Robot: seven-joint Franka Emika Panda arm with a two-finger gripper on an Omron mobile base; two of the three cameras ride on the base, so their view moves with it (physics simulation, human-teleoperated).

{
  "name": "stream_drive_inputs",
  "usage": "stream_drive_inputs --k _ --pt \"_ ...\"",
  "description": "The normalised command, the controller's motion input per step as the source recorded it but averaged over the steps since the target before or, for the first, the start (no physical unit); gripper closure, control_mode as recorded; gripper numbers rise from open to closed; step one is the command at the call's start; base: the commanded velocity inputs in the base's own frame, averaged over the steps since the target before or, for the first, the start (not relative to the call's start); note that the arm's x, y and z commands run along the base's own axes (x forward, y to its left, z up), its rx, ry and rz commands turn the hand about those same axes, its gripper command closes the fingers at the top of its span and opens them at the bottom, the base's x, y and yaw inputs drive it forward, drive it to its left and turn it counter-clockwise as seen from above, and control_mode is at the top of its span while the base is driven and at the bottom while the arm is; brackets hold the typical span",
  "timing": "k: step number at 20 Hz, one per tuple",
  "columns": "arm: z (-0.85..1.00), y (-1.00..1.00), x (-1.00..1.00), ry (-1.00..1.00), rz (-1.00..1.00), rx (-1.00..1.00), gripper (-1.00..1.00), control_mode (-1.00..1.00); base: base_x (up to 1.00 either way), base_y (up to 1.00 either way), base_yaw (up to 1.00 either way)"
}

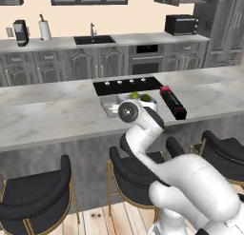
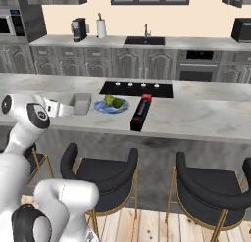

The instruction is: Retrieve the tupperware and aluminum foil from the cabinet and place them on the dining counter near the plate with lime and broccoli to prepare for storing leftovers.

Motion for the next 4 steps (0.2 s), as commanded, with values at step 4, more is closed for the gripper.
stream_drive_inputs --k 4 --pt "0.92 0.0 -0.36 0.01 0.08 -0.15 -1.0 -1.0 0.0 0.0 0.0"
